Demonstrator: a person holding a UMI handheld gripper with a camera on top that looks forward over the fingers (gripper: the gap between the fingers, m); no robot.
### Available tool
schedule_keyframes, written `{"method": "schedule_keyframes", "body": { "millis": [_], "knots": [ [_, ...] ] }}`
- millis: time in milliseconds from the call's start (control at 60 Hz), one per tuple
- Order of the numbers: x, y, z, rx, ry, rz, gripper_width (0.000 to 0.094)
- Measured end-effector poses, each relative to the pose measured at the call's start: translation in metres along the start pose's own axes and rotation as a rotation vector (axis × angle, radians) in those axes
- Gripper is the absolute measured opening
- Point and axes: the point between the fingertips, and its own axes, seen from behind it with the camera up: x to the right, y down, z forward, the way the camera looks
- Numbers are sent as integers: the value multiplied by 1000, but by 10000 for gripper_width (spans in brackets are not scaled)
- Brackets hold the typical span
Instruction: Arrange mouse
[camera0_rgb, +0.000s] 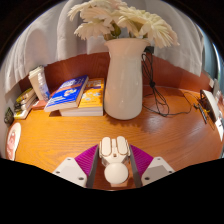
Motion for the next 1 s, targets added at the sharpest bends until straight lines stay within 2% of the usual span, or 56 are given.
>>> {"method": "schedule_keyframes", "body": {
  "millis": [17,100,217,383,433,517,633,800,917,1000],
  "knots": [
    [0,-1,1,-1,2,1,536],
    [0,-1,2,-7,4,1,510],
    [-1,1,3,-28,8,-9,421],
    [-2,-1,0,-79,29,29,399],
    [-5,-15,-12,-64,41,30,400],
    [-24,-55,-40,14,53,43,401],
    [-80,-117,-92,147,47,54,402],
    [-211,-178,-173,307,-43,97,406],
    [-308,-178,-186,317,-84,67,406],
    [-375,-146,-168,243,-126,59,404]
  ]
}}
